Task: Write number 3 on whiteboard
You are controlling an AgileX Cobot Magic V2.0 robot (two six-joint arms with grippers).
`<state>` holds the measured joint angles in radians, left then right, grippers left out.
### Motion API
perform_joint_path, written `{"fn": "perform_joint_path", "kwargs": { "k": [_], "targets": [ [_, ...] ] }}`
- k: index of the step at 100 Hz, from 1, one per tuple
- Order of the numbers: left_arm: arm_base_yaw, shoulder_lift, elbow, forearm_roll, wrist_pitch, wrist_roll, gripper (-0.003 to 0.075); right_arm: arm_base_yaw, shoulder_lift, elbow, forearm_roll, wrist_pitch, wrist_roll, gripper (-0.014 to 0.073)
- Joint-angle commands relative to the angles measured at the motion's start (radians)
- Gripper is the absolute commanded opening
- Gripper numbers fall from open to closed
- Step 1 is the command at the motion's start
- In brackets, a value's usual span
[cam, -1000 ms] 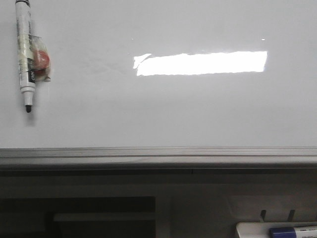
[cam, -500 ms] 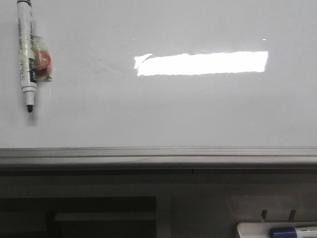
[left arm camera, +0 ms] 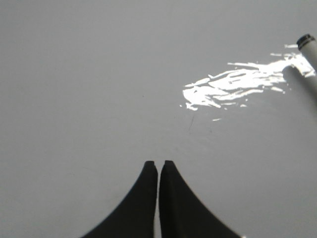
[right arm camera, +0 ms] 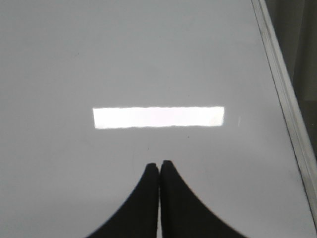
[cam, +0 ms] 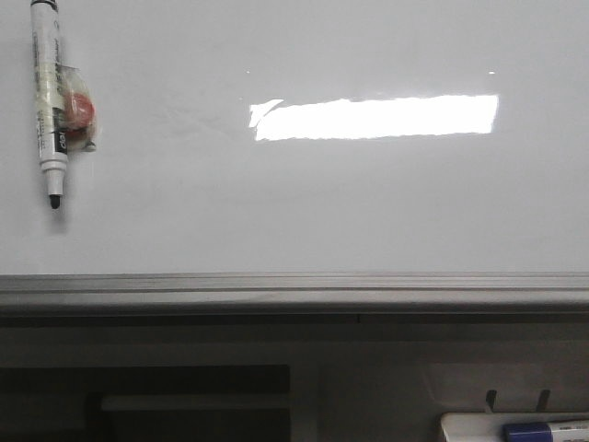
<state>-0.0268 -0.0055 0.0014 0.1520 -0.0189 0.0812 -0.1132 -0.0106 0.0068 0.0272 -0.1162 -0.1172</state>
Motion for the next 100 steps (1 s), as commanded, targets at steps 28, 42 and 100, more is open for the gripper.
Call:
{"fn": "perform_joint_path", "kwargs": {
  "k": [28,42,100],
  "targets": [
    [-0.009,-0.001,-0.110,-0.224,0.059,-0.004,-0.0021,-0.004,0.043,-0.075,0.059,0.182,-0.005,-0.0041],
    [-0.009,0.079,-0.242,-0.219,0.220,-0.004,-0.0021,-0.004,0.154,-0.209,0.107,0.402,-0.005,-0.0041],
    [-0.031,0.270,-0.410,-0.267,0.284,-0.004,0.0300,0.042,0.283,-0.352,0.113,0.578,-0.005,-0.0041]
  ]
}}
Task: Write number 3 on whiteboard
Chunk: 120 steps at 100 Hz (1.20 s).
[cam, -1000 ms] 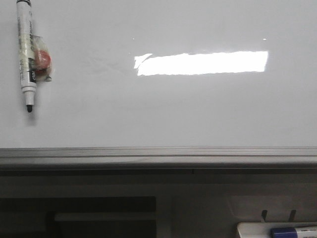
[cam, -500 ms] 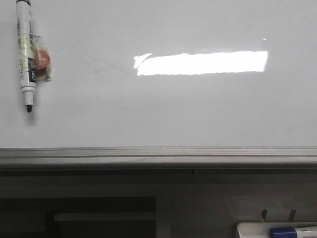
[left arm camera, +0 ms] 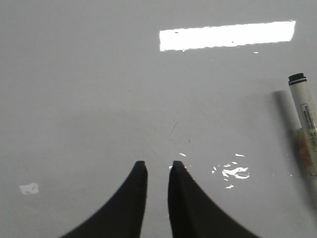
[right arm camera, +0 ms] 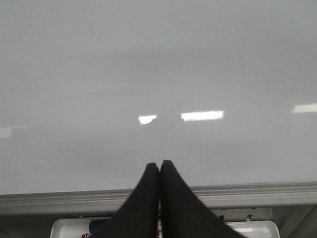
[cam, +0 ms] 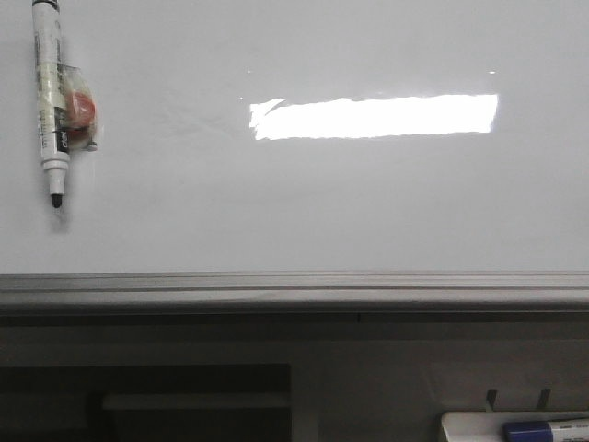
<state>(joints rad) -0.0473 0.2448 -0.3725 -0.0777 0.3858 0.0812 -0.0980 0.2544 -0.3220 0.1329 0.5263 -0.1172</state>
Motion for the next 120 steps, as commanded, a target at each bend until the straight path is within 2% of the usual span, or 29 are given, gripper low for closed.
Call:
{"fn": "perform_joint_path", "kwargs": {
  "k": [1,7,21,41,53,66,71,77,92,106,120],
  "targets": [
    [-0.010,0.020,-0.036,-0.038,-0.121,-0.004,0.0311,0.030,0.018,-0.023,0.008,-0.064,-0.005,-0.0041],
    [-0.010,0.020,-0.032,-0.032,-0.172,-0.004,0.0365,0.054,0.018,-0.023,0.008,-0.067,-0.005,-0.0041],
    [-0.017,0.022,0.002,-0.090,-0.325,-0.004,0.0367,0.064,0.020,-0.023,0.008,-0.055,-0.005,-0.0041],
    [-0.100,0.069,0.003,-0.088,-0.354,-0.003,0.0370,0.064,0.020,-0.023,0.008,-0.025,-0.005,-0.0041],
    [-0.222,0.163,0.003,-0.071,-0.370,-0.002,0.0371,0.064,0.020,-0.023,0.008,-0.030,-0.005,-0.0041],
    [-0.433,0.312,0.003,0.026,-0.439,-0.002,0.0371,0.064,0.020,-0.023,0.008,-0.032,-0.005,-0.0041],
    [-0.491,0.357,0.003,0.078,-0.453,-0.002,0.0370,0.064,0.020,-0.023,0.008,-0.032,-0.005,-0.0041],
    [-0.546,0.398,0.003,0.072,-0.470,-0.002,0.0369,0.064,0.020,-0.023,0.008,-0.028,-0.005,-0.0041],
    [-0.565,0.492,0.003,-0.101,-0.496,-0.007,0.0369,0.064,0.020,-0.023,0.008,-0.026,-0.005,-0.0041],
    [-0.565,0.557,0.003,-0.113,-0.499,-0.007,0.0370,0.064,0.020,-0.023,0.008,-0.026,-0.005,-0.0041],
    [-0.565,0.592,0.003,-0.125,-0.562,-0.007,0.0370,0.064,0.020,-0.023,0.008,-0.028,-0.005,-0.0041]
  ]
}}
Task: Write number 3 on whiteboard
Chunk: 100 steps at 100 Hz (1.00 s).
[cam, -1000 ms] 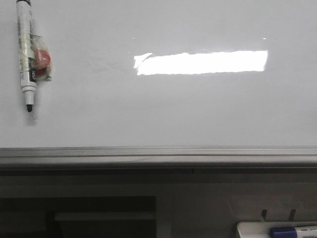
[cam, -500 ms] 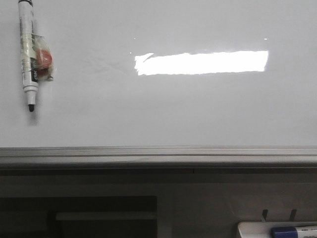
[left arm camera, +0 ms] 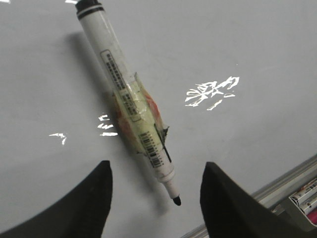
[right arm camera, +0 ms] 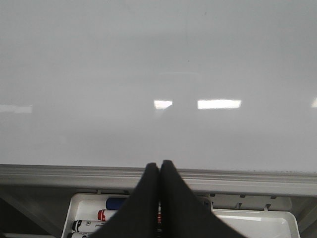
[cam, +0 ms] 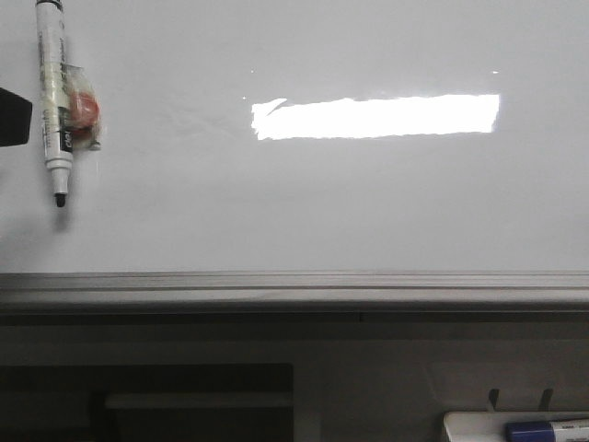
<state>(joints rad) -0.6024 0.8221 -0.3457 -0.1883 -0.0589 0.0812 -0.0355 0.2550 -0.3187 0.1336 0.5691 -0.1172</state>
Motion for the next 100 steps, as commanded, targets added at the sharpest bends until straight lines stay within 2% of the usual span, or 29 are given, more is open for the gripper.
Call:
{"fn": "perform_joint_path", "kwargs": {
  "k": [1,9,26,50,79,100],
  "targets": [
    [-0.009,0.018,-0.024,-0.015,-0.125,-0.007,0.0370,0.001,0.019,-0.026,0.007,-0.071,-0.005,-0.0041],
    [-0.024,0.041,-0.024,-0.034,-0.168,-0.029,0.0370,0.001,0.019,-0.026,0.007,-0.075,-0.005,-0.0041],
    [-0.125,0.111,-0.024,-0.039,-0.246,-0.046,0.0369,0.001,0.019,-0.026,0.007,-0.083,-0.005,-0.0041],
    [-0.114,0.182,-0.024,-0.108,-0.279,-0.046,0.0370,0.001,0.019,-0.026,0.007,-0.083,-0.005,-0.0041],
    [-0.126,0.168,-0.024,-0.236,-0.287,-0.065,0.0370,0.001,0.019,-0.026,0.007,-0.083,-0.005,-0.0041],
    [-0.164,0.233,-0.026,-0.265,-0.363,-0.110,0.0369,0.001,0.019,-0.026,0.007,-0.083,-0.005,-0.0041]
  ]
}}
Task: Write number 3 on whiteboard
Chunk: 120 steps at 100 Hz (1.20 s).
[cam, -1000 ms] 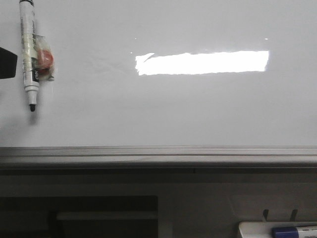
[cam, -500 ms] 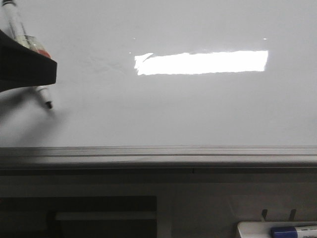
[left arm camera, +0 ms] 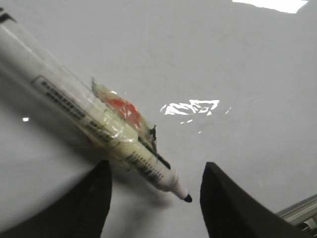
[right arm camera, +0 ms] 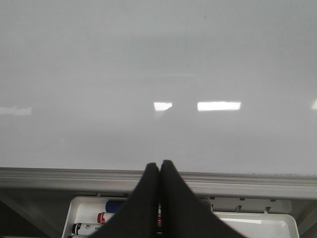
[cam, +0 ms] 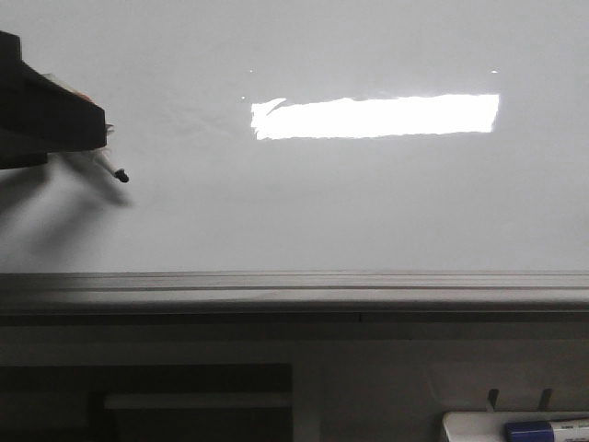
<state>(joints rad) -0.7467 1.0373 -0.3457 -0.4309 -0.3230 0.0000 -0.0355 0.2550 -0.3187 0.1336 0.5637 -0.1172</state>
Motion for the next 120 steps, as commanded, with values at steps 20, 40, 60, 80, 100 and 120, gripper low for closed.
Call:
{"fn": "perform_joint_path", "kwargs": {
  "k": [20,40,60,80,100,120],
  "targets": [
    [-0.019,0.063,-0.026,-0.084,-0.159,-0.029,0.0368,0.001,0.019,-0.026,0.007,-0.078,-0.005,-0.0041],
    [-0.019,0.065,-0.026,-0.108,-0.145,-0.029,0.0130,0.001,0.019,-0.026,0.007,-0.075,-0.005,-0.0041],
    [-0.019,0.065,-0.026,-0.071,-0.096,-0.027,-0.0020,0.004,0.019,-0.028,0.009,-0.062,-0.005,-0.0041],
    [-0.019,0.042,-0.026,0.114,-0.039,-0.027,-0.0020,0.106,0.019,-0.030,0.070,-0.059,-0.022,-0.0041],
    [-0.019,-0.041,-0.026,0.439,0.035,-0.027,-0.0020,0.281,0.024,-0.071,0.088,-0.057,-0.074,-0.0027],
    [-0.017,-0.104,-0.026,0.795,0.155,-0.025,-0.0020,0.450,0.094,-0.134,0.158,-0.061,-0.105,0.0266]
  ]
}}
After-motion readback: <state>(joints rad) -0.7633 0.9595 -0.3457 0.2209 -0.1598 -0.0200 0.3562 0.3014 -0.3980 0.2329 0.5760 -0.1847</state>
